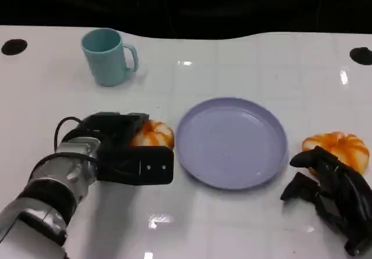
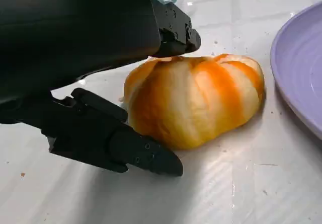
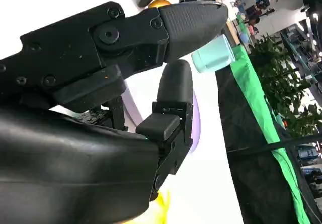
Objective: Grasp the bread from the table and place it into the plate.
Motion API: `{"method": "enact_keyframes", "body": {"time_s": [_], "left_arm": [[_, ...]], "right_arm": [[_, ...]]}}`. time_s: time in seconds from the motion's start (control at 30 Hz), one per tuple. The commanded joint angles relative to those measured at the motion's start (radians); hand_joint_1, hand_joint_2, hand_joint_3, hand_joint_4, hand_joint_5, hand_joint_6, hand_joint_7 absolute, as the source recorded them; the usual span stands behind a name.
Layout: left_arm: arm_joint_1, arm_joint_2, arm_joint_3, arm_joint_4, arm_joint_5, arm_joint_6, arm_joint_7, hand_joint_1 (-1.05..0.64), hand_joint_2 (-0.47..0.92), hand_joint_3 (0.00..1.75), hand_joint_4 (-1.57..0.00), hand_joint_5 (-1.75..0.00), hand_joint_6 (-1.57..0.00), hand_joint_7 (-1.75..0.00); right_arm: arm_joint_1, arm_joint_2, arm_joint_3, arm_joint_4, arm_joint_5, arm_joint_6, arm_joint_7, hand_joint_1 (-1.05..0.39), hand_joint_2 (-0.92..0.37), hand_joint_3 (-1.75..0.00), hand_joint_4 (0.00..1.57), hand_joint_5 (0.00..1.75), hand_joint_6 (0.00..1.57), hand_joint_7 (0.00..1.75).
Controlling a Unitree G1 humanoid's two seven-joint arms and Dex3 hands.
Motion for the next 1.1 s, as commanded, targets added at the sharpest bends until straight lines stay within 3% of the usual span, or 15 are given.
{"method": "enact_keyframes", "body": {"time_s": [0.03,0.07,0.17,0.2,0.23,0.27,0.33,0.37,0.47,0.6,0.67,1.07,1.1], "left_arm": [[-0.006,-0.008,0.017,0.049,-0.053,-0.041,0.010,-0.34,0.92,0.10,-0.49,-0.24,-0.56,-0.15],[-0.006,-0.007,0.016,0.053,-0.057,-0.049,0.019,-0.34,0.92,0.15,-0.66,-0.34,-0.71,-0.21],[-0.008,-0.006,0.008,0.061,-0.066,-0.061,0.032,-0.34,0.92,0.18,-0.77,-0.41,-0.81,-0.23],[-0.001,-0.006,0.003,0.062,-0.058,-0.057,0.091,-0.32,0.92,0.26,-0.86,-0.48,-0.90,-0.28],[0.005,-0.006,-0.002,0.063,-0.052,-0.054,0.136,-0.30,0.91,0.46,-0.82,-1.07,-0.81,-0.84],[0.008,-0.006,-0.006,0.065,-0.049,-0.052,0.169,-0.30,0.91,0.57,-0.75,-1.47,-0.64,-1.38],[0.008,-0.007,-0.018,0.064,-0.039,-0.038,0.221,-0.29,0.91,0.62,-0.71,-1.67,-0.55,-1.65],[0.008,-0.008,-0.025,0.062,-0.032,-0.027,0.247,-0.28,0.92,0.53,-0.74,-1.72,-0.51,-1.71],[0.010,-0.011,-0.016,0.053,-0.045,-0.022,0.302,-0.27,0.92,0.47,-0.77,-1.74,-0.49,-1.74],[0.013,-0.018,0.051,0.024,-0.120,-0.051,0.345,-0.23,0.75,0.85,-0.81,-1.75,-0.54,-1.75],[0.014,-0.018,0.059,0.019,-0.132,-0.057,0.349,-0.22,0.72,0.92,-0.81,-1.75,-0.55,-1.75],[-0.002,-0.023,0.108,-0.087,-0.191,-0.050,0.326,-0.26,0.70,0.94,-0.82,-1.75,-0.57,-1.75],[-0.009,-0.025,0.106,-0.117,-0.189,-0.065,0.330,-0.20,0.61,1.01,-0.84,-1.75,-0.60,-1.75]], "right_arm": [[0.020,-0.011,0.006,0.003,-0.007,-0.006,-0.005,-0.56,-0.92,-0.22,0.66,1.55,0.60,1.25],[0.020,-0.011,0.006,0.004,-0.006,-0.006,-0.003,-0.56,-0.92,-0.22,0.66,1.55,0.60,1.25],[0.020,-0.012,0.006,0.005,-0.005,-0.008,-0.003,-0.56,-0.92,-0.22,0.66,1.56,0.60,1.25],[0.021,-0.011,0.005,0.001,-0.002,-0.002,-0.002,-0.55,-0.92,-0.22,0.65,1.56,0.60,1.25],[0.022,-0.011,0.005,-0.001,0.001,0.003,-0.001,-0.55,-0.92,-0.22,0.65,1.56,0.59,1.25],[0.023,-0.011,0.004,-0.003,0.002,0.006,-0.001,-0.54,-0.92,-0.22,0.64,1.56,0.59,1.25],[0.022,-0.012,0.004,-0.002,0.004,0.008,0.001,-0.54,-0.92,-0.22,0.64,1.56,0.59,1.25],[0.021,-0.013,0.003,0.000,0.004,0.008,0.002,-0.55,-0.92,-0.22,0.64,1.56,0.59,1.25],[0.017,-0.015,0.001,0.005,0.008,0.013,0.009,-0.55,-0.92,-0.21,0.64,1.56,0.59,1.25],[0.017,-0.014,0.000,0.004,0.000,0.017,-0.011,-0.56,-0.92,-0.20,0.64,1.57,0.59,1.27],[0.017,-0.014,0.001,0.002,-0.001,0.019,-0.016,-0.56,-0.92,-0.20,0.64,1.57,0.59,1.27],[-0.005,-0.025,0.004,0.061,-0.015,-0.034,0.000,-0.56,-0.92,-0.20,0.68,1.52,0.63,1.22],[-0.005,-0.025,0.006,0.064,-0.020,-0.045,-0.002,-0.54,-0.92,-0.23,0.68,1.52,0.62,1.22]]}}
